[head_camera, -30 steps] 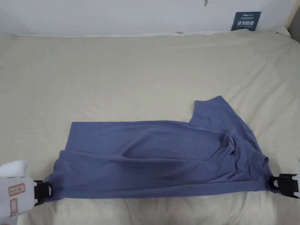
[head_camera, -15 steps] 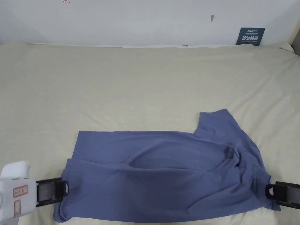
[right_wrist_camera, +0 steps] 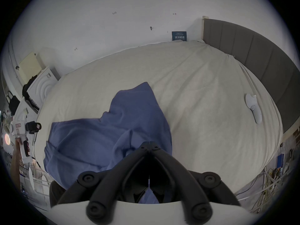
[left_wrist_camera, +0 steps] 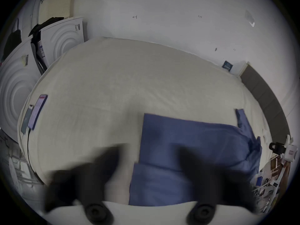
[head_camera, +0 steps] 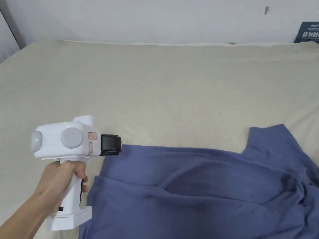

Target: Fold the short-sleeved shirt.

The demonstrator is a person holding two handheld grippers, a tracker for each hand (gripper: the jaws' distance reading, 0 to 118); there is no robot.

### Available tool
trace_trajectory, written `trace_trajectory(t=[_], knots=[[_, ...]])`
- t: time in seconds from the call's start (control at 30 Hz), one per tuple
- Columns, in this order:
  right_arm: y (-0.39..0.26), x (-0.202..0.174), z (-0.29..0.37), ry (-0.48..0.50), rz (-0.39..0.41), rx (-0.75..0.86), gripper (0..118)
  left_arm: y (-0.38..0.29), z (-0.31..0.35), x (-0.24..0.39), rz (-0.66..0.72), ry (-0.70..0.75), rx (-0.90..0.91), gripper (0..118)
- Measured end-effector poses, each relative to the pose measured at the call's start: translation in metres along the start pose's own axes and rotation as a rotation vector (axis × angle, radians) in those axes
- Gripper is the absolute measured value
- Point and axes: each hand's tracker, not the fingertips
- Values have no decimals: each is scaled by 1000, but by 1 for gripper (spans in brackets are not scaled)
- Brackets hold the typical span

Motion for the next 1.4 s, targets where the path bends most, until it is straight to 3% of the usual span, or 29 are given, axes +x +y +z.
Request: trace_trajectory(t=[0.03, 0.23, 0.27, 0.3, 0.33, 0.37, 0.4, 0.43, 0.47, 0.5, 0.53, 0.6, 0.73, 0.77, 0.8, 0.87, 1.13, 1.4], knots=[[5, 2, -8, -3, -8, -8, 0, 4, -16, 7, -34, 29, -78, 115], [24, 11, -48, -37, 5, -50, 1, 20, -56, 8, -96, 87, -115, 111], [27, 12, -54, -43, 13, -53, 1, 18, -53, 8, -102, 52, -112, 98], [30, 13, -60, -49, 26, -55, 1, 17, -49, 8, -95, 31, -110, 67], [33, 13, -64, -58, 34, -55, 1, 19, -52, 7, -94, 35, -96, 7], [36, 14, -68, -67, 40, -55, 1, 15, -52, 4, -101, 61, -53, 0], [40, 16, -73, -68, 43, -64, 12, 18, -55, -1, -107, 68, -67, 0], [43, 16, -78, -104, 44, -82, 50, 19, -57, -8, -103, 63, -78, 0], [46, 17, -86, -115, 43, -126, 108, 19, -57, -5, -66, 35, -98, 0], [47, 22, -95, -71, 56, -174, 117, 19, -57, -7, -52, 38, -99, 0], [47, 25, -95, -52, 43, -186, 115, 18, -56, -9, -46, 45, -94, 0], [58, 26, -107, -122, 88, -206, 115, 18, -50, -7, -41, 32, -88, 0], [52, 23, -123, -110, 108, -253, 112, 22, -51, -4, -56, 42, -84, 0], [50, 23, -126, -117, 113, -264, 100, 23, -52, -3, -53, 45, -86, 0], [48, 23, -128, -130, 120, -265, 76, 22, -54, -1, -52, 45, -90, 0], [45, 24, -127, -139, 125, -271, 3, 22, -55, -1, -46, 43, -96, 0], [44, 33, -113, -92, 70, -204, 3, 27, -48, -5, -34, 41, -96, 0], [46, 30, -105, -89, 91, -192, 3, 36, -42, -11, 8, 14, -85, 0]])
